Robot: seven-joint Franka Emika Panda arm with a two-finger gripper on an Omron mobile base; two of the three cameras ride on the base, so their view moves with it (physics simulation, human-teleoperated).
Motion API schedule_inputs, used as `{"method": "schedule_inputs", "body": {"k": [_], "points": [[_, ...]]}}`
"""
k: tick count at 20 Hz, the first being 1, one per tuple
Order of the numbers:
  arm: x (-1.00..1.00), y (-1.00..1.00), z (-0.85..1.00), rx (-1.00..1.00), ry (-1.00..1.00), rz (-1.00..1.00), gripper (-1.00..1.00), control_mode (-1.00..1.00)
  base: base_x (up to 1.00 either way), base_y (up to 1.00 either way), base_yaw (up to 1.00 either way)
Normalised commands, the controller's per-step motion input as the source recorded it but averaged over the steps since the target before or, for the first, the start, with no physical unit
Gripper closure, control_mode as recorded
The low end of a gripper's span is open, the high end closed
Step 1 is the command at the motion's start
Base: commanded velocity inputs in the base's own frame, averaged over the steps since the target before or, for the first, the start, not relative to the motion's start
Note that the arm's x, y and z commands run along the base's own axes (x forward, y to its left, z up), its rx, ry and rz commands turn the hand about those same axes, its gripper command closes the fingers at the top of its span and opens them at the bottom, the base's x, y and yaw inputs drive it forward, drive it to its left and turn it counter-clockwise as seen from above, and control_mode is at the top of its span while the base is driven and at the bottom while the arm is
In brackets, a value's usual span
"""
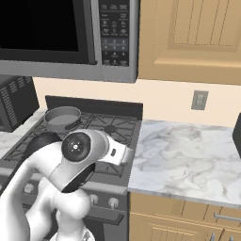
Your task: Turn on the burner for the pot on the stove. Wait thirty seconds for the pot to heat up. Then add the bell pepper to the pot.
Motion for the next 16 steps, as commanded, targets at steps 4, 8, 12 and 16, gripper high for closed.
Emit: {"method": "schedule_inputs", "body": {"k": [4, 8, 12, 16], "points": [[-0.07, 1.00, 0.02, -0.08, 0.17, 0.24, 1.00, -1.00, 0.00, 0.00, 0.00], [0.00, 1.00, 0.04, -0.08, 0.20, 0.21, 1.00, -1.00, 0.00, 0.00, 0.00], [0.00, 1.00, 0.02, -0.04, 0.18, 0.13, 1.00, -1.00, 0.00, 0.00, 0.00], [0.00, 1.00, 0.00, -0.01, 0.07, 0.08, 1.00, -1.00, 0.00, 0.00, 0.00]]}}
